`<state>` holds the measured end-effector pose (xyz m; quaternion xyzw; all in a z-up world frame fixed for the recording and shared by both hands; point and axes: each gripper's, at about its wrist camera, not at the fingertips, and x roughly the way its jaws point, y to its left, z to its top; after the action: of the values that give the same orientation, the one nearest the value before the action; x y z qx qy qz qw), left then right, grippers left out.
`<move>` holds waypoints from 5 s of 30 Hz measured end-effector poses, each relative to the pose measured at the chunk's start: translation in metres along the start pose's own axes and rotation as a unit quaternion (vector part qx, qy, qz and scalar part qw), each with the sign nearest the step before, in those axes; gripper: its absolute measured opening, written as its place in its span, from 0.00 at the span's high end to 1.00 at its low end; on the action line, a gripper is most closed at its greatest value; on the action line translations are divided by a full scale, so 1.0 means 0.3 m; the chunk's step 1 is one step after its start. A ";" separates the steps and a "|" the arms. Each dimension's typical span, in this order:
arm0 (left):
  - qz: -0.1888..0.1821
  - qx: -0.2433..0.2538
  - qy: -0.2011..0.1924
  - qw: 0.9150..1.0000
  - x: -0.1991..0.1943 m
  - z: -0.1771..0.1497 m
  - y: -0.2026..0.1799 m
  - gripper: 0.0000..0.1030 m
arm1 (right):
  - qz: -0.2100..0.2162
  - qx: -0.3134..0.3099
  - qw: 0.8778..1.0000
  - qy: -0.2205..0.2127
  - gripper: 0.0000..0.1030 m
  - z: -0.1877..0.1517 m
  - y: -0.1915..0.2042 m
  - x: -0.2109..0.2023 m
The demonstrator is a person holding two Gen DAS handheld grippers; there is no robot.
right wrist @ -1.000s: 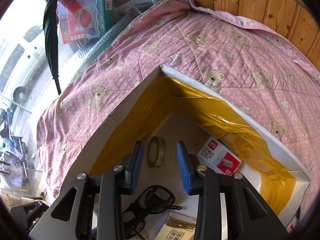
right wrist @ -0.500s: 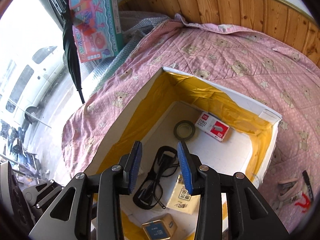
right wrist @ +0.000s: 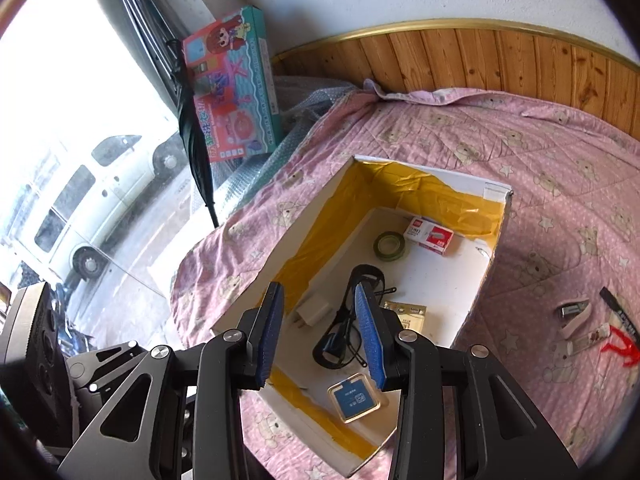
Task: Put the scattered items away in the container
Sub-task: 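Move both open tools back over the marker, red figure and lighter, then grasp the red toy figure by its legs with the right tool and lift, then grasp the clear printed lighter with the left tool and lift, then carry the lighter and red figure in both tools over the white box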
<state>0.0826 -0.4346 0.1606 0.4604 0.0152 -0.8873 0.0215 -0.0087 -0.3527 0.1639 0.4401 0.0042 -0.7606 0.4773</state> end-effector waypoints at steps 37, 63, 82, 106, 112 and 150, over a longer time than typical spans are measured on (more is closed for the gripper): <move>-0.130 0.117 0.034 0.984 0.299 0.172 -0.711 0.48 | -0.096 0.328 0.934 -0.105 0.60 -0.542 -0.832 -0.303; -0.191 0.119 0.095 0.970 0.811 0.294 -0.935 0.47 | -0.148 0.133 0.980 -0.001 0.58 -0.417 -1.068 -0.317; -0.182 0.083 0.104 0.974 0.781 0.243 -0.879 0.47 | -0.154 0.130 0.980 -0.008 0.97 -0.489 -1.126 -0.299; -0.182 0.053 0.087 0.978 0.741 0.258 -0.806 0.47 | 0.146 0.344 0.927 0.045 0.65 -0.803 -1.090 -0.300; -0.171 0.134 0.089 0.972 0.798 0.231 -0.936 0.47 | -0.017 0.310 0.950 -0.020 0.47 -0.875 -1.003 -0.446; -0.129 0.113 0.090 0.981 0.477 -0.246 -0.740 0.81 | -0.184 0.204 0.961 -0.038 0.55 -0.879 -0.725 -0.364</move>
<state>0.0490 -0.2130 0.0028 0.5319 -0.0239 -0.8337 -0.1463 0.0253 -0.0430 -0.0140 0.4908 -0.0883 -0.8359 0.2292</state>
